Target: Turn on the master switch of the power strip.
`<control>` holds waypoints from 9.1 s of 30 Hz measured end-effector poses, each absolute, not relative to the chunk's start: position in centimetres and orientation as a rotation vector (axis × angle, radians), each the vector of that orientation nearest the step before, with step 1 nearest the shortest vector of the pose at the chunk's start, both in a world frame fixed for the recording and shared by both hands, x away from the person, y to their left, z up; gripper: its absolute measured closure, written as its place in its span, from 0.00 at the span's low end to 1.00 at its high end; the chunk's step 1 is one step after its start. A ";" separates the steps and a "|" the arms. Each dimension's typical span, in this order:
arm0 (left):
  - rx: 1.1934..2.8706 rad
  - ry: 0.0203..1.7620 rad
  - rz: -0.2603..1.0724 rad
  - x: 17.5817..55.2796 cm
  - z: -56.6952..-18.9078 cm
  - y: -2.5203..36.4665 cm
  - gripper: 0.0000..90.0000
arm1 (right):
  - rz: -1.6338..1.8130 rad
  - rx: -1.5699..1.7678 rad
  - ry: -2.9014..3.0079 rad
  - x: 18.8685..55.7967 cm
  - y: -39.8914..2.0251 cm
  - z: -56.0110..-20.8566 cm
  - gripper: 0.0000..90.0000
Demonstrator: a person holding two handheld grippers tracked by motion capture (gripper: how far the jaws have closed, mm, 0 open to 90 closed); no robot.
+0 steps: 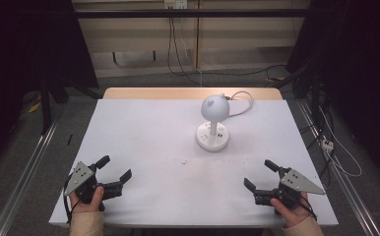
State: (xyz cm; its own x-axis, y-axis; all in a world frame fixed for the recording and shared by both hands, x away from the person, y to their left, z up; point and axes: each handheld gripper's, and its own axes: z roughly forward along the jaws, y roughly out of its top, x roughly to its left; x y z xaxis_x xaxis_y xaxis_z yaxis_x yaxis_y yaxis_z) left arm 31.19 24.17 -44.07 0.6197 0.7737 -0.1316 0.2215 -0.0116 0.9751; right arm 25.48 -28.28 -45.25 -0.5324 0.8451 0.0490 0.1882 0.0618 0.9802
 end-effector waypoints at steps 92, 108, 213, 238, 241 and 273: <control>1.513 0.825 0.513 31.8 -43.7 24.0 0.04 | 1.356 1.151 1.815 35.8 -26.2 -42.9 0.20; 1.497 0.834 0.511 31.8 -43.7 24.1 0.04 | 1.322 1.161 1.843 37.3 -25.9 -43.3 0.50; 1.479 0.828 0.489 32.3 -43.8 24.1 0.04 | 1.280 1.242 1.955 44.9 -23.5 -44.3 1.00; 1.473 0.826 0.490 32.2 -43.6 24.1 0.04 | 1.245 1.239 1.977 45.5 -23.0 -45.4 1.00; 1.468 0.826 0.491 32.2 -43.6 24.2 0.04 | 1.238 1.236 1.980 45.5 -23.0 -45.4 1.00; 1.473 0.817 0.496 32.2 -43.6 24.2 0.04 | 1.246 1.201 1.999 45.9 -22.6 -46.1 1.00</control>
State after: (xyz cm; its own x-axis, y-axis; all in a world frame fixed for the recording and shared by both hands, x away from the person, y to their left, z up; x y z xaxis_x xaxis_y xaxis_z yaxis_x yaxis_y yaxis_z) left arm 32.22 24.24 -43.59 0.6496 0.7394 -0.1769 0.1844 0.0725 0.9802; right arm 45.89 -22.62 -46.14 -0.4913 0.8700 0.0416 0.4204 0.1951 0.8861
